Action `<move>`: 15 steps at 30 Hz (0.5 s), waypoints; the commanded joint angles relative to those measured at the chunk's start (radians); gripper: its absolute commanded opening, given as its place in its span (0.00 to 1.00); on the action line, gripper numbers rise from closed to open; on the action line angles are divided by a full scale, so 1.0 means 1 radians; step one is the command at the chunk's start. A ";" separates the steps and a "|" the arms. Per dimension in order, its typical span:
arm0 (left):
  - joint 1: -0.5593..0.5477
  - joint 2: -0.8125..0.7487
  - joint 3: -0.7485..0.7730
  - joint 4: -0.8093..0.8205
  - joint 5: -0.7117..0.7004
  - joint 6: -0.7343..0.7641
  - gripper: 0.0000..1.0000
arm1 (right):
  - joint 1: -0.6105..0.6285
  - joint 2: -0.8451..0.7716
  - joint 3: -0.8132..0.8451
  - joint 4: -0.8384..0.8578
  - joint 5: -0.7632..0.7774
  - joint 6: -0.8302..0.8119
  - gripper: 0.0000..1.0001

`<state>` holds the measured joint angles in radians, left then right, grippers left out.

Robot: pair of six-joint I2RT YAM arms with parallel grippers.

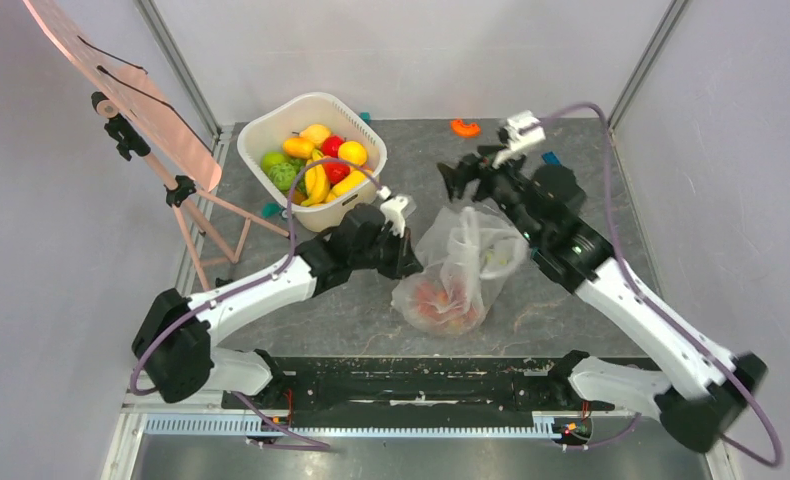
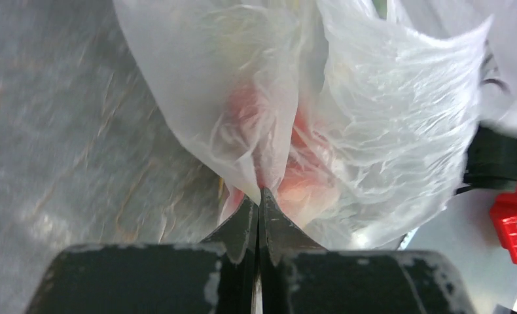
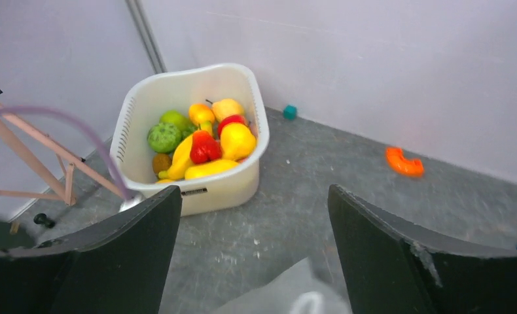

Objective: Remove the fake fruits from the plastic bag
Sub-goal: Adjust the plastic bag at the center of the board.

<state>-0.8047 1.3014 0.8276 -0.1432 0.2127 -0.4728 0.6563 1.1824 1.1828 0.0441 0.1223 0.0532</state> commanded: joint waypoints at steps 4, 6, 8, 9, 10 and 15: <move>-0.010 0.134 0.250 -0.131 0.128 0.171 0.02 | -0.004 -0.349 -0.253 -0.361 0.119 0.170 0.69; -0.010 0.147 0.268 -0.128 0.131 0.177 0.02 | -0.003 -0.440 -0.294 -0.443 0.124 0.184 0.64; -0.010 0.156 0.280 -0.121 0.132 0.187 0.02 | -0.004 -0.507 -0.320 -0.516 0.097 0.194 0.60; -0.010 0.167 0.291 -0.123 0.130 0.192 0.02 | -0.005 -0.531 -0.333 -0.538 0.068 0.190 0.59; -0.010 0.180 0.301 -0.129 0.129 0.198 0.02 | -0.004 -0.551 -0.344 -0.557 0.026 0.183 0.57; -0.010 0.247 0.342 -0.131 0.134 0.212 0.02 | -0.004 -0.562 -0.386 -0.683 -0.002 0.215 0.37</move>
<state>-0.8101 1.5085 1.1095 -0.2707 0.3191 -0.3408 0.6544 0.6189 0.8310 -0.5060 0.1616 0.2245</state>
